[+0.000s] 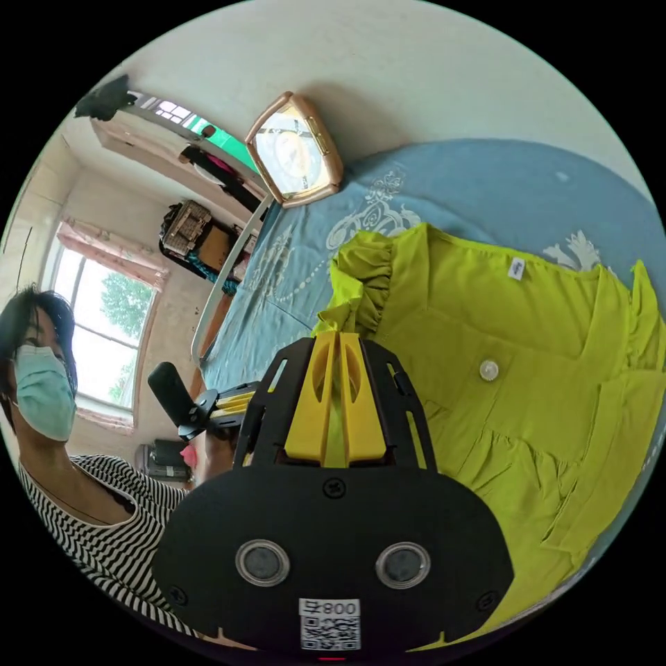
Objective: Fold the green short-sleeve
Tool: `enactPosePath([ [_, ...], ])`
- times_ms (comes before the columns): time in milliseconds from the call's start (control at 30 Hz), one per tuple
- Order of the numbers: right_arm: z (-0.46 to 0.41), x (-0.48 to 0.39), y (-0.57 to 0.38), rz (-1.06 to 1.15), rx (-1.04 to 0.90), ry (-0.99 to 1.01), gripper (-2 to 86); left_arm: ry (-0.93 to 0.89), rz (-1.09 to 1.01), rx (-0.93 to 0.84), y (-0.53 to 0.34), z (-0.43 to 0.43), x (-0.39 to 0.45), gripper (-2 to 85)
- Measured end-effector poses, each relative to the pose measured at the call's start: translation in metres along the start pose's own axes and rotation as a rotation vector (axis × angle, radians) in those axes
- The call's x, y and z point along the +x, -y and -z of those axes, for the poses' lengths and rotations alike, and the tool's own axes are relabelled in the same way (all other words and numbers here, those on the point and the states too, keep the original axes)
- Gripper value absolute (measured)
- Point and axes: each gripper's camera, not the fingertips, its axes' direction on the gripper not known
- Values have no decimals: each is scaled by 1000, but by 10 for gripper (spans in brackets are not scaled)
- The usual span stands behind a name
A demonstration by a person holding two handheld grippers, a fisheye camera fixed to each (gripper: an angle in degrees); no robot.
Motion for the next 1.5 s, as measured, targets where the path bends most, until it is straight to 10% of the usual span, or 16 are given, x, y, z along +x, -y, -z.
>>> enactPosePath([
  [333, 11, 54, -15, -189, 50, -47, 19, -244, 67, -81, 17, -36, -16, 56],
  [767, -91, -83, 106, 423, -96, -472, 63, 173, 176, -140, 31, -60, -25, 70],
  [1500, -156, -99, 170, 481, -183, -464, 0, 120, 293, 45, 28, -49, -58, 10],
])
